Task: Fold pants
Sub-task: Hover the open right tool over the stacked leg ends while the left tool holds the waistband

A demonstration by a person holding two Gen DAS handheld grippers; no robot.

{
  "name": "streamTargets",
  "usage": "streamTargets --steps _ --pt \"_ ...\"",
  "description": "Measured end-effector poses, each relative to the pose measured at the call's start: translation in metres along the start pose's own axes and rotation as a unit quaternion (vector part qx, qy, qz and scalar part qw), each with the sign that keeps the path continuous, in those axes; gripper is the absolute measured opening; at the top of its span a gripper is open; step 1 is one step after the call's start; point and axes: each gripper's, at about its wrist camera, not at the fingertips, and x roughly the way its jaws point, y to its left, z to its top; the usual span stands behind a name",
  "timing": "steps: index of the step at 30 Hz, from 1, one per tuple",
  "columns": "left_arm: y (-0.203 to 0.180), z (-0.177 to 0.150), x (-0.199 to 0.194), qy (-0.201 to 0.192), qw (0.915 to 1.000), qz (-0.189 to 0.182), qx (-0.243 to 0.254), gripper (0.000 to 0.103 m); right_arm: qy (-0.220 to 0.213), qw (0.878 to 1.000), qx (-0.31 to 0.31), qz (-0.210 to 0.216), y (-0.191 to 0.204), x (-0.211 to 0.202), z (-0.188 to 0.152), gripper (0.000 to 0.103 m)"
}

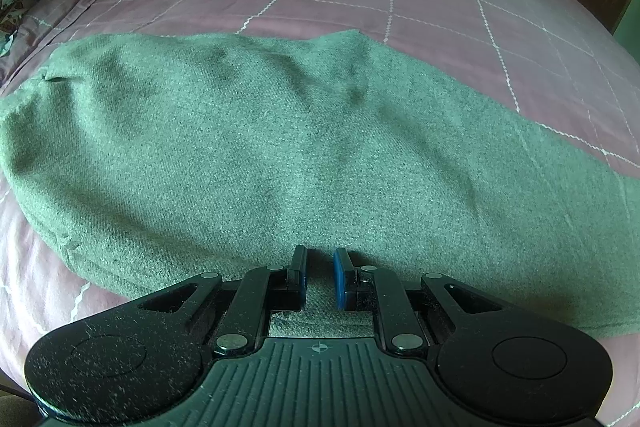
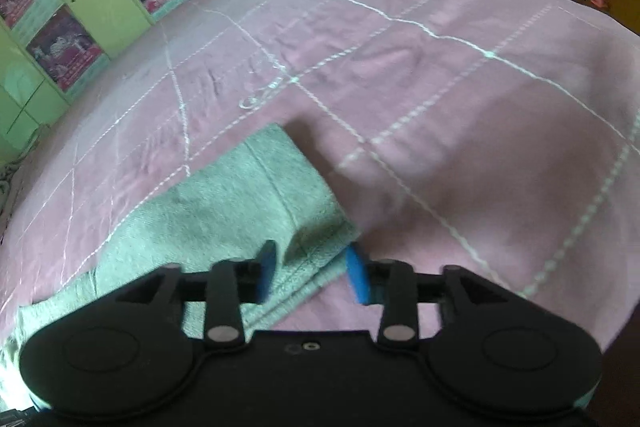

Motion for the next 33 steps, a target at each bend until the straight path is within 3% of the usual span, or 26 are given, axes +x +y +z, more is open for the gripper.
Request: streamTargets --steps 8,10,17,24,28,33 --pt "0.001 0.0 0.0 0.0 1.0 -0.002 -0.001 0.014 0.021 1.0 0.008 -0.002 0.006 0.017 -0.01 0.044" --pt "0.001 0.0 0.0 0.001 1.0 -0.001 0.0 0.014 0.019 1.0 -0.006 -0.009 0.015 0.021 -0.01 0.036" --pt "0.0 0.0 0.0 0.002 1.0 0.001 0.003 0.014 0.001 0.999 -0.034 -0.021 0.031 0.018 -0.01 0.021" --pt "-0.001 0.0 0.001 0.002 1.0 0.004 0.007 0.014 -0.009 0.995 -0.09 -0.046 0.049 0.015 -0.012 0.02" --pt "-0.001 0.0 0.002 0.002 1.0 0.006 0.008 0.014 0.007 0.998 -0.064 -0.013 0.045 0.021 -0.012 0.024" --pt "-0.001 0.0 0.002 0.002 0.9999 0.006 0.009 0.014 -0.008 0.994 -0.102 -0.042 0.06 0.024 -0.02 0.022"
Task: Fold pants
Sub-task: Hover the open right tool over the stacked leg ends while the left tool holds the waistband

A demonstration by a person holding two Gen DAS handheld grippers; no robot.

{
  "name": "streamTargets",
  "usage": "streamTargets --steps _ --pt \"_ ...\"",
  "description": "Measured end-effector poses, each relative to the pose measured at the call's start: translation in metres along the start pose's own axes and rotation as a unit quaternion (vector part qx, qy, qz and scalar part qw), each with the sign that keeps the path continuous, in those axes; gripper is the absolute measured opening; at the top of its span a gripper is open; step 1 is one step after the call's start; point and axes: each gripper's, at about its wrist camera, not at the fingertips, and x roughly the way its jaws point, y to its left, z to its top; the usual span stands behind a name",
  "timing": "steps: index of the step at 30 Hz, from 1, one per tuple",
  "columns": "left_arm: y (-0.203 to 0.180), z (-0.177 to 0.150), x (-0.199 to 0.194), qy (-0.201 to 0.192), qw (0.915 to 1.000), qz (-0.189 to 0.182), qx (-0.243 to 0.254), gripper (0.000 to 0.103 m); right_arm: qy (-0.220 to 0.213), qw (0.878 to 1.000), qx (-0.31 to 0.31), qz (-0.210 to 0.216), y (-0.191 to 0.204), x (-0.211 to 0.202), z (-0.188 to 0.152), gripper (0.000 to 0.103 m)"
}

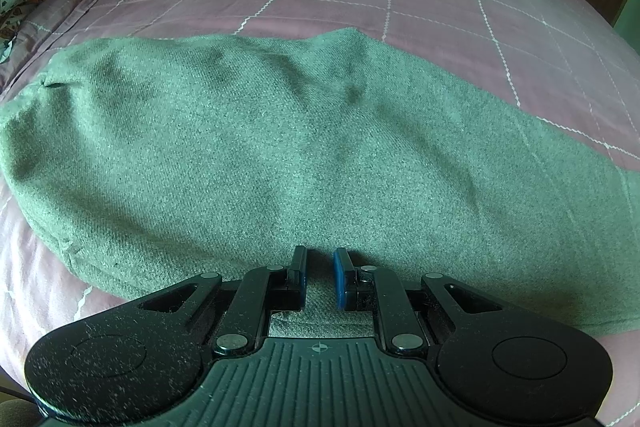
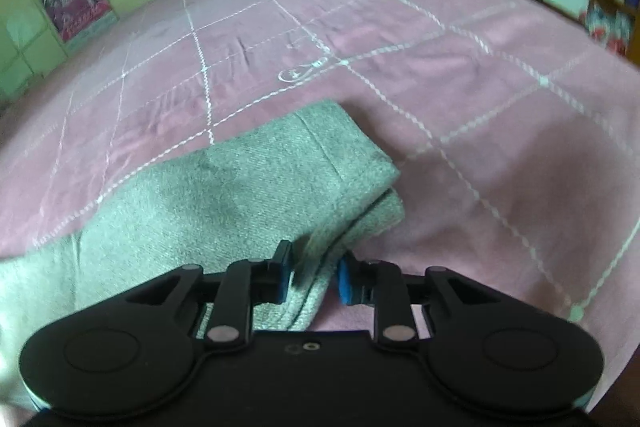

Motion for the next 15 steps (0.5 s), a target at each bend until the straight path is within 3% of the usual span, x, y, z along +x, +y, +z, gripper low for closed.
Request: streamTargets --steps 4,15 --pt "-0.001 -0.001 0.0 -0.001 1.0 0.002 0.002 0.014 -0.017 0.998 -0.05 -0.019 0.017 -0.006 0.0 0.02" --pt "-0.002 -0.002 0.0 -0.002 1.0 0.005 0.004 0.014 -0.025 0.996 -0.081 -0.022 0.029 -0.009 0.001 0.017"
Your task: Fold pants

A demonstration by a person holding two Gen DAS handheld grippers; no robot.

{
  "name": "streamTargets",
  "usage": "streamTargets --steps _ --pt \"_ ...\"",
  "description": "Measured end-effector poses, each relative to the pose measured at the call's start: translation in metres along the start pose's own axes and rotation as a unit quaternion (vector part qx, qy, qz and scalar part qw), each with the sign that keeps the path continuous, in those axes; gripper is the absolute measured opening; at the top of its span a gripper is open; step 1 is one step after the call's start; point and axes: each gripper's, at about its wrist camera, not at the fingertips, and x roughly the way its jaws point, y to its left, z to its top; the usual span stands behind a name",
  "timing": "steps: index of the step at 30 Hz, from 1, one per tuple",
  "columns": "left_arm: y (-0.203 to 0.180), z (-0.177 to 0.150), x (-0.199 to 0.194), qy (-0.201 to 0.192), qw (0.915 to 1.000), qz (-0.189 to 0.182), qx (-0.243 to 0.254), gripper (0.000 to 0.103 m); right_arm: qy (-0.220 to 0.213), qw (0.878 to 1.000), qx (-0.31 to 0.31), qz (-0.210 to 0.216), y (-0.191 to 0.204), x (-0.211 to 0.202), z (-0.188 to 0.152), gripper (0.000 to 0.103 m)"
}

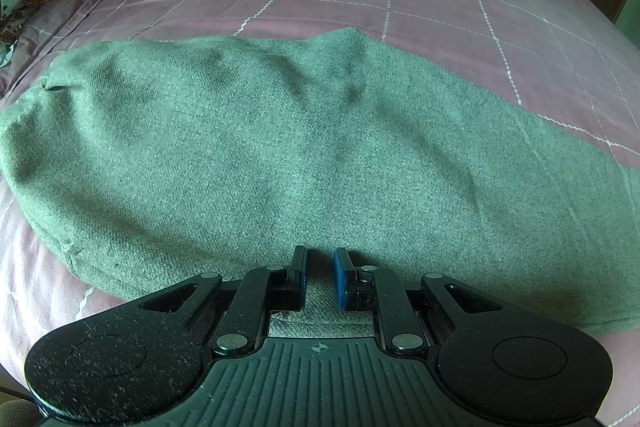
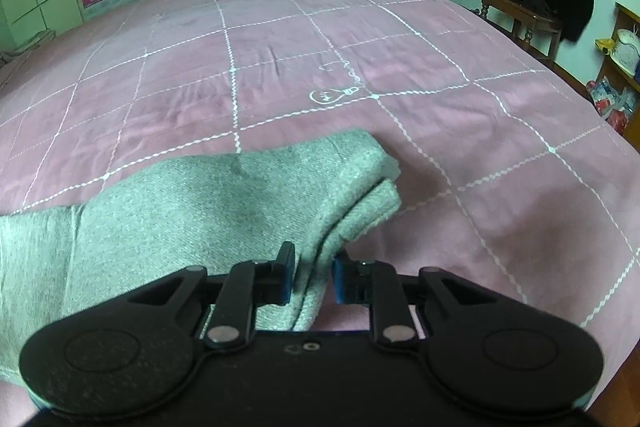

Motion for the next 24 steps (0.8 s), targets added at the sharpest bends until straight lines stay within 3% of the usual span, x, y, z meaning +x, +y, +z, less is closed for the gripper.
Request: streamTargets --steps 5,8,11,13,16,17,18,24 --pt "-0.002 0.001 0.0 0.001 1.0 0.004 0.002 0.014 -0.013 1.0 0.004 0.009 -0.003 -0.003 0.0 0.009" --pt "-0.003 0.003 -0.001 0.002 0.9999 0.006 0.011 0.014 -0.073 0.996 0.031 0.038 -0.013 -0.035 0.013 0.008" --pt "-0.004 0.003 -0.003 0.0 1.0 0.005 0.008 0.014 -0.139 0.99 -0.007 0.04 -0.011 -0.067 0.024 0.008" --pt "-0.003 0.001 -0.003 -0.001 0.9999 0.005 0.009 0.014 -0.104 0.994 -0.017 0.015 -0.016 -0.046 0.015 0.008" --pt "-0.002 0.0 -0.003 -0.001 0.9998 0.003 0.02 0.014 0.017 1.0 0.026 0.0 -0.038 0.009 -0.013 0.011" --pt "-0.001 0.001 -0.002 -0.001 0.9998 0.002 0.02 0.014 0.025 0.999 0.048 0.005 -0.044 0.012 -0.014 0.014" --pt "-0.001 0.002 -0.003 0.001 0.9998 0.001 0.019 0.014 0.012 0.998 0.067 0.005 -0.048 0.007 -0.01 0.022" --pt "-0.012 0.012 -0.016 -0.006 0.9996 -0.019 0.02 0.014 -0.024 0.997 0.07 0.007 -0.059 -0.025 0.008 0.026"
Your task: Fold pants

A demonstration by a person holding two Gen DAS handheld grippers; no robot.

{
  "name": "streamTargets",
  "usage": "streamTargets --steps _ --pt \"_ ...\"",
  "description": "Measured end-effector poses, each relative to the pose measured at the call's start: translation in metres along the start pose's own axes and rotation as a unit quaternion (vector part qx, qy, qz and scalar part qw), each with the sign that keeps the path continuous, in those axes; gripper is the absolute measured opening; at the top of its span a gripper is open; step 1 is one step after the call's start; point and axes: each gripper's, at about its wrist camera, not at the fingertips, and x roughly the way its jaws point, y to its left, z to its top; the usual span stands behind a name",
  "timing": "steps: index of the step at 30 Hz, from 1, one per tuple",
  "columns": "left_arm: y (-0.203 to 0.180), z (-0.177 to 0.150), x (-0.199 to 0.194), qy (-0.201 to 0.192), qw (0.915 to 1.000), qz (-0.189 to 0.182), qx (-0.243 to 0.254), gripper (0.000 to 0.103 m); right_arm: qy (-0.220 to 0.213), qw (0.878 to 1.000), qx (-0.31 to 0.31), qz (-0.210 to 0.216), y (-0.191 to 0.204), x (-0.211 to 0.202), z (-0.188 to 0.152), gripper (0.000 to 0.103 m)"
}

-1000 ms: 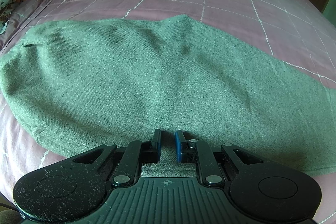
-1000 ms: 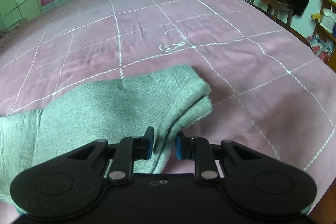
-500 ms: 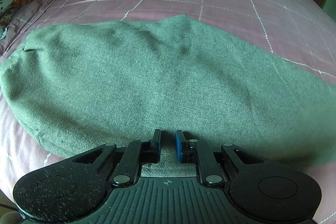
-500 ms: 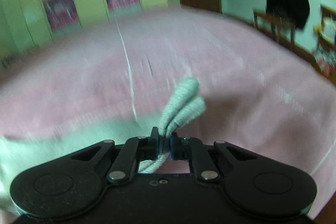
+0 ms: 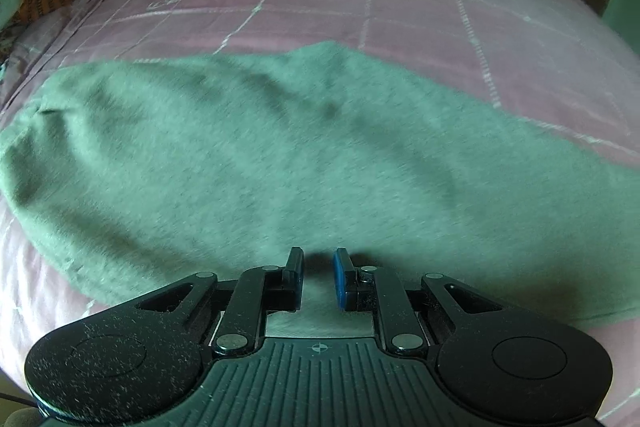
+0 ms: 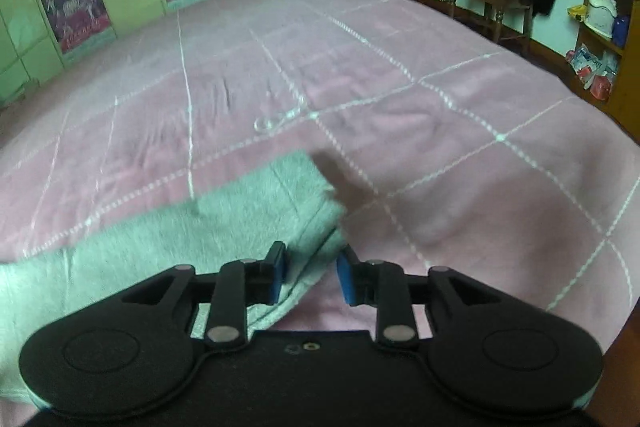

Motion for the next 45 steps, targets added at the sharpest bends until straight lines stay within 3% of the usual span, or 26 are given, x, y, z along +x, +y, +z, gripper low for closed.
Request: streamTargets --steps 2,5,6,10,13,16,20,22,24,27,32,34,37,41,45 --pt "-0.013 0.007 -0.006 -0.01 0.9998 -0.014 0.007 0.014 -0.02 1.0 -0.011 -0.005 0.008 -0.006 0.007 0.03" --pt "-0.039 0.017 -0.007 -0.016 0.999 -0.033 0.027 0.015 -0.059 0.997 -0.026 -0.041 0.022 -0.015 0.015 0.049" --pt "-0.047 0.019 -0.006 -0.017 0.9986 -0.038 0.033 0.015 -0.06 0.997 -0.024 -0.042 0.025 -0.014 0.019 0.044" --pt "-0.083 0.023 0.011 -0.015 0.9974 -0.041 0.056 0.015 -0.036 0.997 -0.059 0.043 0.059 -0.011 0.02 0.037" --pt "-0.095 0.012 0.028 0.004 0.9975 -0.032 0.063 0.014 0.01 0.988 -0.104 0.111 0.108 0.007 0.006 0.032" --pt "-0.098 -0.009 0.022 -0.015 0.9948 -0.02 0.098 0.015 0.043 0.976 -0.156 0.143 0.156 0.024 -0.019 0.031" --pt "-0.089 -0.031 0.007 -0.024 0.9936 -0.028 0.107 0.015 0.107 0.961 -0.197 0.164 0.187 0.04 -0.068 0.03" --pt "-0.087 -0.034 0.002 -0.031 0.9924 -0.03 0.115 0.015 0.087 0.961 -0.212 0.158 0.186 0.033 -0.088 0.03" --pt "-0.085 -0.026 -0.003 -0.034 0.9924 -0.026 0.115 0.015 0.089 0.961 -0.211 0.155 0.185 0.028 -0.087 0.03" --pt "-0.075 -0.002 -0.01 -0.069 0.9928 -0.008 0.098 0.015 0.072 0.961 -0.209 0.165 0.197 0.016 -0.069 0.029" --pt "-0.026 0.04 0.021 -0.056 0.9965 0.048 0.04 0.015 0.049 0.959 -0.208 0.184 0.25 0.03 -0.045 0.029" --pt "-0.002 0.036 0.04 -0.021 0.9982 0.053 0.022 0.015 0.055 0.958 -0.212 0.185 0.271 0.045 -0.048 0.029" --pt "0.013 0.018 0.033 -0.031 0.998 0.046 0.031 0.015 0.097 0.954 -0.219 0.181 0.276 0.059 -0.077 0.031" --pt "0.019 -0.001 0.02 -0.047 0.9969 0.046 0.043 0.015 0.064 0.945 -0.267 0.178 0.269 0.04 -0.105 0.031" --pt "0.027 0.021 0.013 -0.056 0.9965 0.056 0.025 0.015 0.063 0.945 -0.263 0.183 0.278 0.031 -0.091 0.032"
